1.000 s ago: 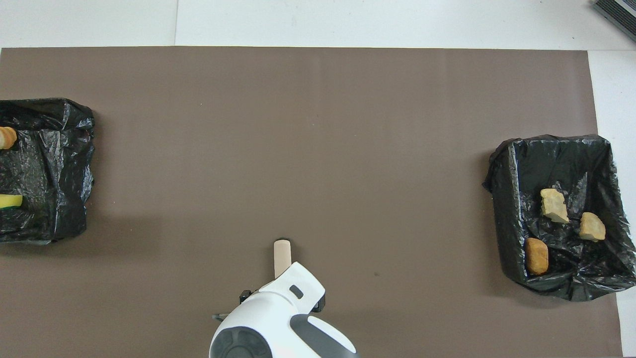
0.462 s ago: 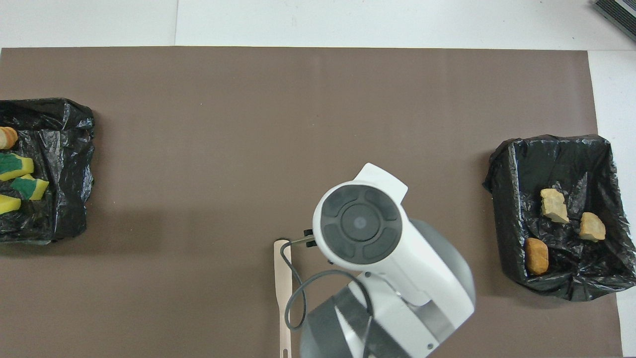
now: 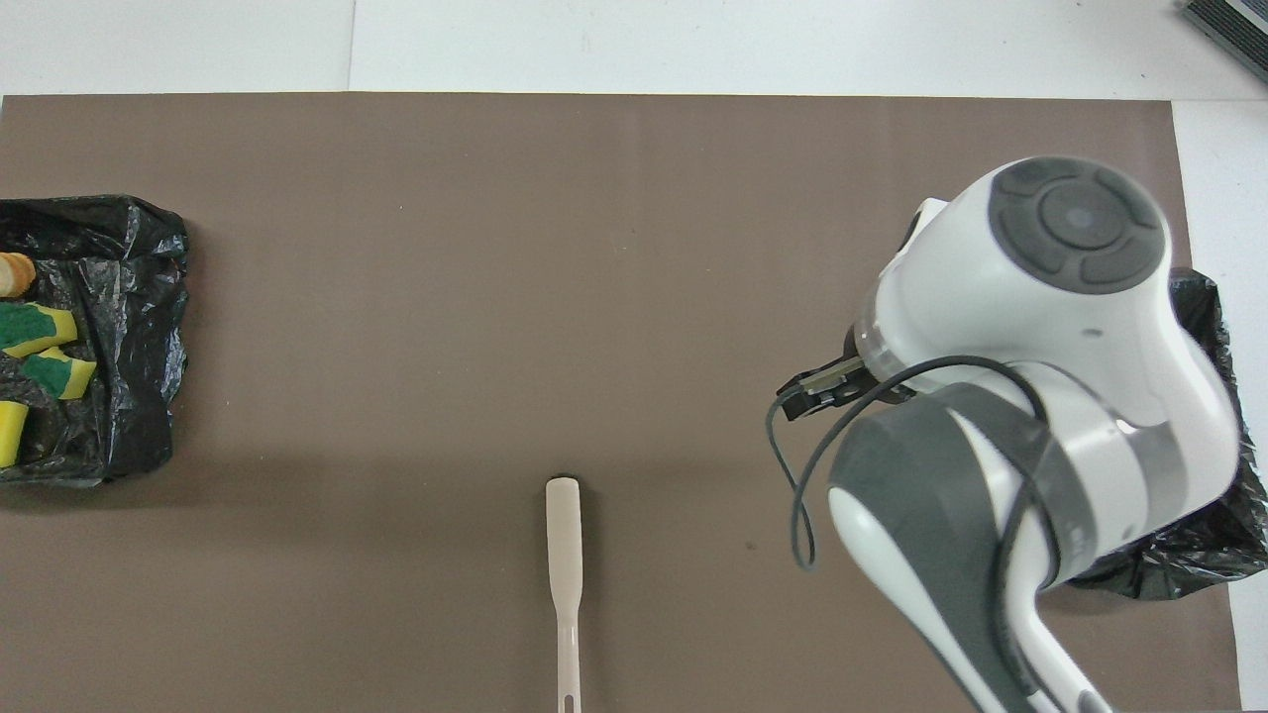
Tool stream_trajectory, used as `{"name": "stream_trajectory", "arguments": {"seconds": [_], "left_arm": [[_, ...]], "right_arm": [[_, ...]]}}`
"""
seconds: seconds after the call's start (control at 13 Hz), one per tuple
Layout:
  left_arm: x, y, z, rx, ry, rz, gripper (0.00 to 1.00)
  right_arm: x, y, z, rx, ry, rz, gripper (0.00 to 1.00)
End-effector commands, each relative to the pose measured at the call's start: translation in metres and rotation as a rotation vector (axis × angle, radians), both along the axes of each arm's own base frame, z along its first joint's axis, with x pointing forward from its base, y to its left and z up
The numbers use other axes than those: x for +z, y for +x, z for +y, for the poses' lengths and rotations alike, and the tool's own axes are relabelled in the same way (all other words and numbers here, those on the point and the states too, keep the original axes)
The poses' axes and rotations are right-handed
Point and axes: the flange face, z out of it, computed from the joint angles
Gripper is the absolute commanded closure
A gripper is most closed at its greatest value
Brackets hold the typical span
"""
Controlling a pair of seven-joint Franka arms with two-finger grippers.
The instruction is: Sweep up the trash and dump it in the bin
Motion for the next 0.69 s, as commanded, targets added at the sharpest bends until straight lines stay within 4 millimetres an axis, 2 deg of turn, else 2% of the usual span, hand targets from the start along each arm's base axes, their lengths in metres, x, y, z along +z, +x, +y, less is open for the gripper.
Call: {"name": "stream_trajectory", "arguments": {"seconds": [0.0, 0.08, 0.15, 0.23, 0.31, 0.46, 0.62], "left_arm": [[0.012, -0.017, -0.033, 0.007, -0.163, -0.029, 1.0], [0.007, -0.02, -0.047, 0.066, -0.225, -0.057, 1.0], [0.013, -0.031, -0.063, 0.164, -0.304, -0.14, 1.0], [0.011, -0.038, -0.086, 0.214, -0.36, -0.167, 1.0], [0.002, -0.044, -0.103, 0.297, -0.398, -0.18, 1.0], [-0.02, -0.055, -0.168, 0.452, -0.458, -0.231, 1.0], [-0.051, -0.065, -0.239, 0.601, -0.506, -0.256, 1.0]], "right_arm": [[0.003, 0.013, -0.045, 0.094, 0.017, 0.024, 0.0], [0.01, 0.017, -0.057, 0.106, 0.022, 0.011, 0.0], [0.019, 0.022, -0.072, 0.114, 0.013, -0.012, 0.0], [0.023, 0.025, -0.087, 0.091, 0.008, -0.022, 0.0], [0.031, 0.027, -0.105, 0.05, 0.006, -0.047, 0.0], [0.036, 0.035, -0.139, -0.015, 0.006, -0.099, 0.0], [0.038, 0.041, -0.165, -0.074, 0.006, -0.134, 0.0]]}}
